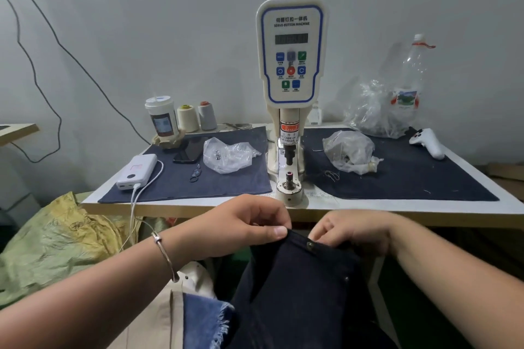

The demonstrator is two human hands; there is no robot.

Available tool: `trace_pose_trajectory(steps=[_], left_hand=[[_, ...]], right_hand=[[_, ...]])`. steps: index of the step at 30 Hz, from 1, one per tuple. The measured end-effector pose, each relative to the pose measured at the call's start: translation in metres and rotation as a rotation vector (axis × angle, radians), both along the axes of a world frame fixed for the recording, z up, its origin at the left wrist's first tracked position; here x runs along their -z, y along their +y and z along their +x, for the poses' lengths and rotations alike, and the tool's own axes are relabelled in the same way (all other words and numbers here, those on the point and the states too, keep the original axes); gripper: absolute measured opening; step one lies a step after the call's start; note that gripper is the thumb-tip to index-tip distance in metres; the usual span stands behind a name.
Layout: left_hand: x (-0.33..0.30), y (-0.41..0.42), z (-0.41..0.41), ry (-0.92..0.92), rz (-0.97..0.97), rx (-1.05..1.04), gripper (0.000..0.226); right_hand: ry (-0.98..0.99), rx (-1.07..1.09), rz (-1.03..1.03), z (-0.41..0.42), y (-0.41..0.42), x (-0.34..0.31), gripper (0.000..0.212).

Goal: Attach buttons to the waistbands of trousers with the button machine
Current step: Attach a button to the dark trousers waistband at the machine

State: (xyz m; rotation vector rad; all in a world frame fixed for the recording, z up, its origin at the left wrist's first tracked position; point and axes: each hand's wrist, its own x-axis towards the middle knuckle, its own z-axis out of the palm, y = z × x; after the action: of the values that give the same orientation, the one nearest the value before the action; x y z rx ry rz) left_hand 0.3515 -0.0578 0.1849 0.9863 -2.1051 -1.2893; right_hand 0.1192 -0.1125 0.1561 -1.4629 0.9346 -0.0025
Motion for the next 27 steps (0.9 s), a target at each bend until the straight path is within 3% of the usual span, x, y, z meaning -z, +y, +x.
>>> trace_pose_trajectory(steps=[1, 4, 7, 10, 13, 15, 20, 24, 27], left_hand=[[-0.001, 0.004, 0.001, 0.017, 0.014, 0.011, 0.013], [-0.006, 0.014, 0.007, 0.090, 0.058, 0.040, 0.005], [-0.015, 0.011, 0.023, 0.202, 0.180, -0.081, 0.029], [-0.019, 0.002, 0.031, 0.000, -0.013, -0.226, 0.058], [-0.022, -0.002, 0.011, -0.122, -0.108, -0.136, 0.089], [-0.024, -0.006, -0.007, -0.171, -0.133, -0.072, 0.093], [-0.015, -0.019, -0.027, -0.220, -0.110, -0.109, 0.082], [0.001, -0.022, 0.000, -0.422, -0.067, -0.191, 0.033], [-0.003, -0.016, 0.040, -0.481, -0.086, -0.290, 0.023]], right_hand=[[-0.035, -0.012, -0.029, -0.001, 0.000, -0.011, 0.012], [-0.176, 0.055, -0.187, -0.007, 0.001, -0.051, 0.022], [-0.414, 0.082, -0.329, -0.016, 0.008, -0.090, 0.020], [-0.578, 0.045, -0.348, -0.017, 0.020, -0.111, 0.015], [-0.635, 0.059, -0.391, -0.013, 0.029, -0.121, 0.015], [-0.643, 0.043, -0.429, -0.011, 0.034, -0.132, 0.016], [-0.712, 0.000, -0.517, -0.020, 0.046, -0.166, 0.040], [-0.741, 0.058, -0.602, -0.035, 0.042, -0.177, 0.028], [-0.636, 0.074, -0.644, -0.039, 0.029, -0.170, 0.030]])
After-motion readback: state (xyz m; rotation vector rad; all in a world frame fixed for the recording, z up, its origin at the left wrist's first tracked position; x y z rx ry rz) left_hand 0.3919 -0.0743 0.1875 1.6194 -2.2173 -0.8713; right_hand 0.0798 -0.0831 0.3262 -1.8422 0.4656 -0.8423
